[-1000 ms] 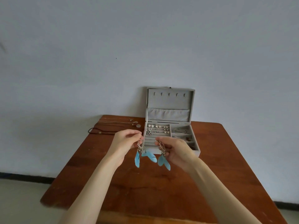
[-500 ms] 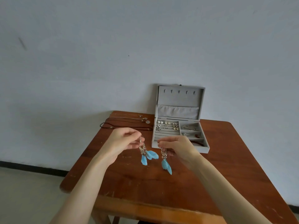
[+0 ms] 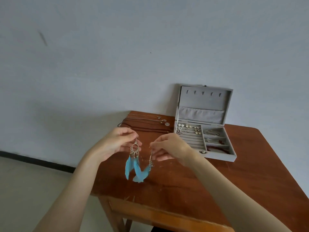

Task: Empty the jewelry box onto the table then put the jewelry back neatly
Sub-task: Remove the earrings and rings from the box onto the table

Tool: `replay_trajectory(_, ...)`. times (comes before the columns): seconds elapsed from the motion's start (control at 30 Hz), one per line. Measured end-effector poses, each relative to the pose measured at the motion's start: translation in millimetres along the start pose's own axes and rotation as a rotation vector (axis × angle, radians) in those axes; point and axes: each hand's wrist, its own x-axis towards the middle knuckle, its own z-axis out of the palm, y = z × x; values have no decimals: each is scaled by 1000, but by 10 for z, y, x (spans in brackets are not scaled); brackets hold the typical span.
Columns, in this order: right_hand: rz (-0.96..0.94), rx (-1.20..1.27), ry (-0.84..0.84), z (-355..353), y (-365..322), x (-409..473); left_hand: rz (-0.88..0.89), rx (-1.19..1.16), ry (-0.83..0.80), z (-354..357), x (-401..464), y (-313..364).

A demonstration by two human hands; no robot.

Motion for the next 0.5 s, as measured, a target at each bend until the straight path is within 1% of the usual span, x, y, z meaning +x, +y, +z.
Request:
replay_trajectory(0.1,72,-56,11,91,118,313,-120,19,10,-117,211,-258)
replay_trajectory(0.23,116,-98,42,163,148,640,-150,78,39,-221,466,-408)
replay_trajectory(0.33,130,-83,96,181,163,854,-85,173,78,-256,662,-432)
replay_trajectory(0.43,141,-69,153,191,182,1039,34,379,161,-273,869,-456)
replay_trajectory(0.5,128,-91,199,193,186,1162,80,477,212,-293,1004,-486)
